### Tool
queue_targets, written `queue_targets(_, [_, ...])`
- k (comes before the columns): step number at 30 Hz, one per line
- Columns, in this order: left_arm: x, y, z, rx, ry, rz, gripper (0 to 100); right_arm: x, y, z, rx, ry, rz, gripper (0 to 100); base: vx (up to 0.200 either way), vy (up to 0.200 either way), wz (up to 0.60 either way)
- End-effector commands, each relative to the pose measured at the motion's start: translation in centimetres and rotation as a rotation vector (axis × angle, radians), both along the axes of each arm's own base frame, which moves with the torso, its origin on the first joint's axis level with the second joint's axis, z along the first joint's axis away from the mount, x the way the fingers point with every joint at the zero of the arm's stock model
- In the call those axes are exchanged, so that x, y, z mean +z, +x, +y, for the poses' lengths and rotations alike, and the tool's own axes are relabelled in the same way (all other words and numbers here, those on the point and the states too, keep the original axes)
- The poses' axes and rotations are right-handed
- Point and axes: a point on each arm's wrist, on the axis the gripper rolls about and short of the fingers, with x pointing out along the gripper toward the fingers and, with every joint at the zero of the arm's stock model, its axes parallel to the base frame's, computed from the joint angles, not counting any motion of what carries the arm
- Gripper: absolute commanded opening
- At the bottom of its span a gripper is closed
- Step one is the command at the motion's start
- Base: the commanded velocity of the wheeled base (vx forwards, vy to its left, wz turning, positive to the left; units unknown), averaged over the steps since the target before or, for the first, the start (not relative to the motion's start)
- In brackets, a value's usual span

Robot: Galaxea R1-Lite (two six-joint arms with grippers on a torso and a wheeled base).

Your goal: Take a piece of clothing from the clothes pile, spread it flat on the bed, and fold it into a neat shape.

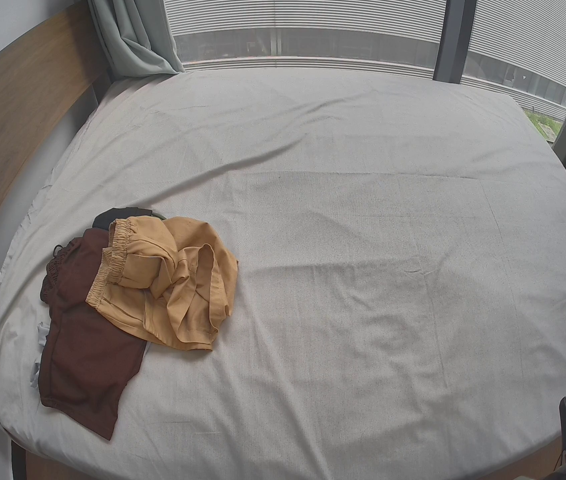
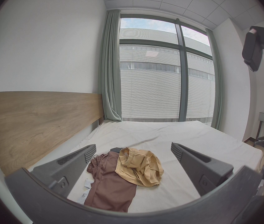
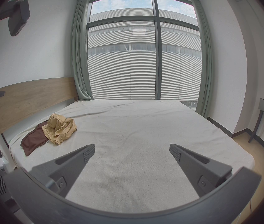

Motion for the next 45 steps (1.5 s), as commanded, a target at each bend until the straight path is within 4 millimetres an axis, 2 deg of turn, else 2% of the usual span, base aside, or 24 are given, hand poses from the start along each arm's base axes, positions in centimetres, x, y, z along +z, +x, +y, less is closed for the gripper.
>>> queue_targets(1, [1.3,0.9,0.0,-0.005,0.0,0.032,100,-0.5,0.0,0.0,0.001,-0.001,0.001,100,0.0,0.0,0.0])
queue_targets(6, [3.0,2.2,0.0,-0.026,-0.021,0.072,100,-0.5,0.0,0.0,0.001,-0.001,0.001,100,0.0,0.0,0.0])
queue_targets(12, [4.0,2.9,-0.1,-0.078,-0.076,0.096,100,-0.5,0.0,0.0,0.004,-0.005,0.001,100,0.0,0.0,0.0])
queue_targets(29, [3.9,6.6,-0.6,-0.191,-0.186,0.28,100,-0.5,0.0,0.0,0.004,-0.001,0.001,100,0.0,0.0,0.0])
queue_targets(45, [3.8,7.2,-0.7,-0.214,-0.23,0.318,100,-0.5,0.0,0.0,0.003,-0.001,0.001,100,0.0,0.0,0.0])
